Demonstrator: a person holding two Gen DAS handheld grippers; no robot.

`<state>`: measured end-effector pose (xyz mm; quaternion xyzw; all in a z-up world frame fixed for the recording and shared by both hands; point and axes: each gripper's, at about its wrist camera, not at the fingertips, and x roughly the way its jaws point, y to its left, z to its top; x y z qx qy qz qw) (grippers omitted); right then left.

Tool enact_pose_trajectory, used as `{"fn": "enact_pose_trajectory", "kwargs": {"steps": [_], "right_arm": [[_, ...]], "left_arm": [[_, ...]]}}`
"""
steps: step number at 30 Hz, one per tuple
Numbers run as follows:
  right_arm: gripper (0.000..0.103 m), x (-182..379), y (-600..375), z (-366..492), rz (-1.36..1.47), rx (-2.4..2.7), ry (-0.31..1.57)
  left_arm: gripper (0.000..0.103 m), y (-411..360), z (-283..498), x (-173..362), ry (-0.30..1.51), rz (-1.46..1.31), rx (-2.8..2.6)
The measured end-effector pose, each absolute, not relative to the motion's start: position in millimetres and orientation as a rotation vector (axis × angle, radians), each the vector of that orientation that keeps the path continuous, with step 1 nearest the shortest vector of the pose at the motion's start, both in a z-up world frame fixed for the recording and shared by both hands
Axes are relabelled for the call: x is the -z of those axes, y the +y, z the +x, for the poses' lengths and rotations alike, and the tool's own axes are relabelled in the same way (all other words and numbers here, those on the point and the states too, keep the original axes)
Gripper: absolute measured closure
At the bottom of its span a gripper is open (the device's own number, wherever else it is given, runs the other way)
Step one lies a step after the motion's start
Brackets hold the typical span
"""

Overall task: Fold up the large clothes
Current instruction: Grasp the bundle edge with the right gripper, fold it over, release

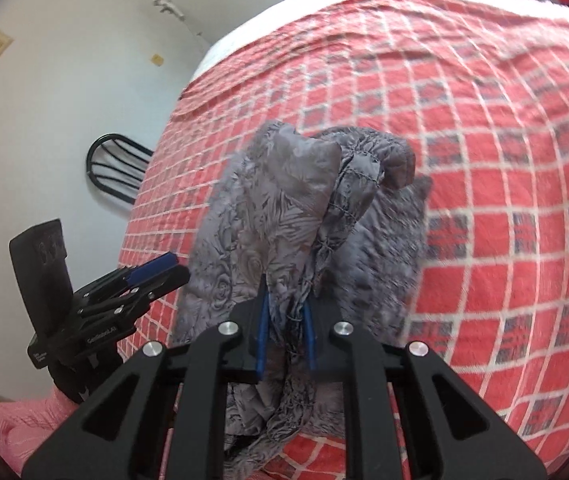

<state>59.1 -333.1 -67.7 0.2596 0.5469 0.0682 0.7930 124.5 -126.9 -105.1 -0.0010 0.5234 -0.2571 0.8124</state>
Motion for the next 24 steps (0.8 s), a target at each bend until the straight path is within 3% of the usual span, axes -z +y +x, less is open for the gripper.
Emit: {"fn": "enact_pose_trajectory", "kwargs": {"steps": [13,17,19,24], "right_arm": [[0.080,167,-359,47,0.727,-0.077,1.228],[0.078,164,-360,48,0.715,-0.063,1.244],[0.069,155,-359,49,0.706,-0.050,1.252],[0.063,104,-356,50,0.535,0.051,1.216]], "left_arm": [[0.054,-151,118,151,1.122,0.103,0.560],[0.053,-152,125,156,1.150,0.087,0.563],[0.053,-147,130,149,1.177,0.064,0.579],[0.055,-134,144,123,1.174,0.002,0.597]]}}
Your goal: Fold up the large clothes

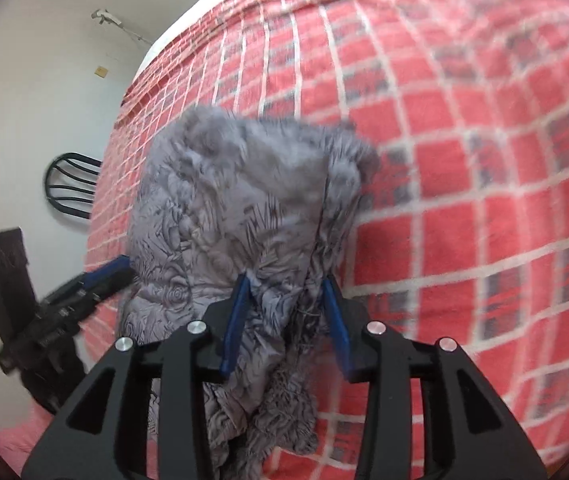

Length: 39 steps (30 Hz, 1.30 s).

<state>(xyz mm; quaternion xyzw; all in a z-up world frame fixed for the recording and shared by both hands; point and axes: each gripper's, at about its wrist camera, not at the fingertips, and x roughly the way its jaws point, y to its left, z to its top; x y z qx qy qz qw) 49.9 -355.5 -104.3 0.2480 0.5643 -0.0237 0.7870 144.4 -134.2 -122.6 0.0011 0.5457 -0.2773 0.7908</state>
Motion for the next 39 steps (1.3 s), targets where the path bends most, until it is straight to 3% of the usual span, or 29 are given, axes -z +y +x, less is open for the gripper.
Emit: {"fn": "enact_pose_trajectory", "kwargs": {"steps": [7,23,29,39], "right_arm": [[0.063,74,-341,94,0.428,0.000,1.176],[0.069,168,-364,140,0.563,0.011,1.304],[0.068,137,-357,130,0.553,0.019,1.261],[0.067,74,-300,89,0.427,-0.097,1.212]], "left_arm": [[0.055,-146,184,114,1.144,-0.005,0.588],[0.050,-178,244,183,1.321,0.016,0.648],[0.054,-165,240,160,1.321,-0.039,0.616],[0.054,-139,162,101,1.201,-0.053,0.601]]}}
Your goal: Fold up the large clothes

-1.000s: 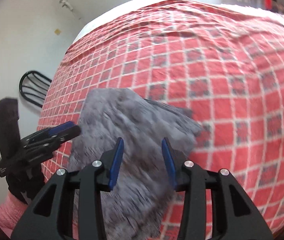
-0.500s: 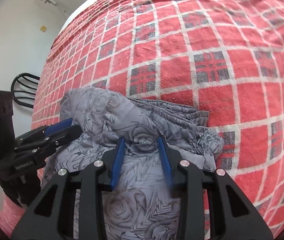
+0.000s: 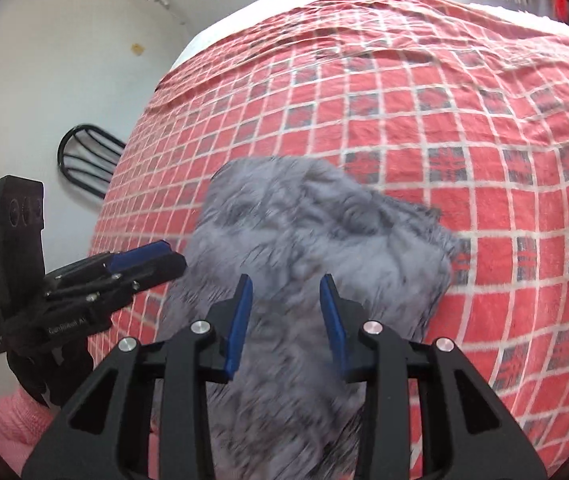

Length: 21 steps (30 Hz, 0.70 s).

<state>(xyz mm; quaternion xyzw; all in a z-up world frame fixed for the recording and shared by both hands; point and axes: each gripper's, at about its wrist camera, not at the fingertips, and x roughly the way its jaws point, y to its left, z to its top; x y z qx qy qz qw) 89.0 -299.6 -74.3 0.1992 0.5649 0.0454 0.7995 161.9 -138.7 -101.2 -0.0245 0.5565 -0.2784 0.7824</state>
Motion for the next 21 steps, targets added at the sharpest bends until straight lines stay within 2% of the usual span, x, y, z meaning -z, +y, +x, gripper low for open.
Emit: {"fn": "enact_pose_trajectory", "kwargs": {"steps": [6,15,21], "right_arm": [[0.067,83,-285,66,0.432,-0.075,1.238],[0.070,120,-284,52,0.451,-0.026,1.271],[0.071,134,-276,53,0.389,-0.010,1.276]], "left_arm": [[0.056,-132,124,108,1.213,-0.069,0.587],[0.071,-130,111,135,1.218,-0.020,0.566],[0.072,-131,110,152,1.227,-0.001,0.572]]}}
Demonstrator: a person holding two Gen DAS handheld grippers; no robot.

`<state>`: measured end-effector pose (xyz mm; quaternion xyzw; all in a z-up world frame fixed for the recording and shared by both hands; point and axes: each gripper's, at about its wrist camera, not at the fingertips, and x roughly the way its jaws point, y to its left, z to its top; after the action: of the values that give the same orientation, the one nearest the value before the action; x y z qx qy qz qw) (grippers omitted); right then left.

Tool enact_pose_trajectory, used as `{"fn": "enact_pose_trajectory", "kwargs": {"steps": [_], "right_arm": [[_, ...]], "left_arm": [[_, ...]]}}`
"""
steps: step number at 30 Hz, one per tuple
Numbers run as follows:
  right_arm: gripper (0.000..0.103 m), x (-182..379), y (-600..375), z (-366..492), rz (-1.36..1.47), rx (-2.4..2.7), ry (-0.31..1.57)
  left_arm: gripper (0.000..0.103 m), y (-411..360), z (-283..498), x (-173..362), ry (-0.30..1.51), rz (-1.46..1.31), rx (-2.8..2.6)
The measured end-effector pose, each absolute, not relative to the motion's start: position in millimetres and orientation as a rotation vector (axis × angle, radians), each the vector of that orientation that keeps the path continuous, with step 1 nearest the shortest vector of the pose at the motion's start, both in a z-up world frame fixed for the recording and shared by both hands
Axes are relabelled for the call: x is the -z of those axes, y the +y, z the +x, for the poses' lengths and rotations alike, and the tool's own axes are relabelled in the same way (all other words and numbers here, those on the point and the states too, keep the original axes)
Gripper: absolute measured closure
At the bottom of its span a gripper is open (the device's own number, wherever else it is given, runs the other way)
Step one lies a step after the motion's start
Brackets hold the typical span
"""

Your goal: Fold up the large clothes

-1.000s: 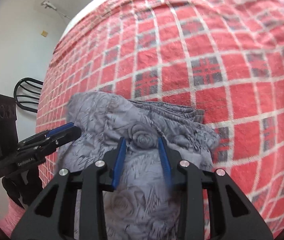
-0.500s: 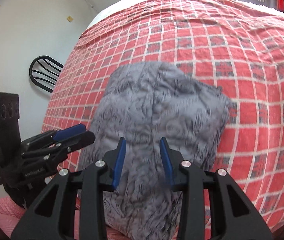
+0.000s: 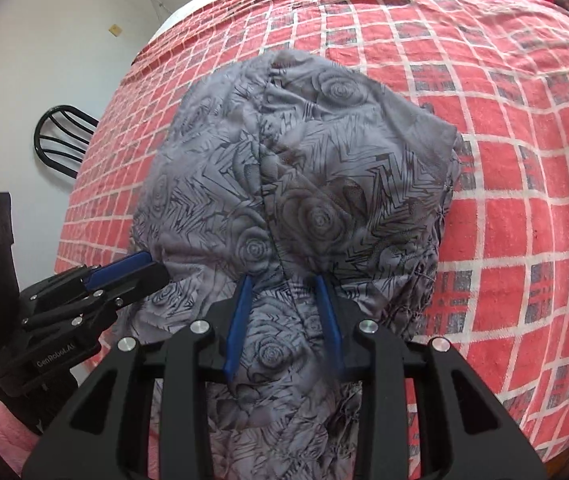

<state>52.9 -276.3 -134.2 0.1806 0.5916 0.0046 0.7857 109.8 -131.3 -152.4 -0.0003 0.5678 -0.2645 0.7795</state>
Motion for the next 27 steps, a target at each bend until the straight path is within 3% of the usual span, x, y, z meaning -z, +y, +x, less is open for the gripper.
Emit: {"fn": "enact_pose_trajectory", "kwargs": {"steps": [27], "right_arm": [[0.069,150,-281,60,0.394,-0.012,1.287]], "left_arm": [[0.072,-137,114,170,1.229,0.047,0.589]]}}
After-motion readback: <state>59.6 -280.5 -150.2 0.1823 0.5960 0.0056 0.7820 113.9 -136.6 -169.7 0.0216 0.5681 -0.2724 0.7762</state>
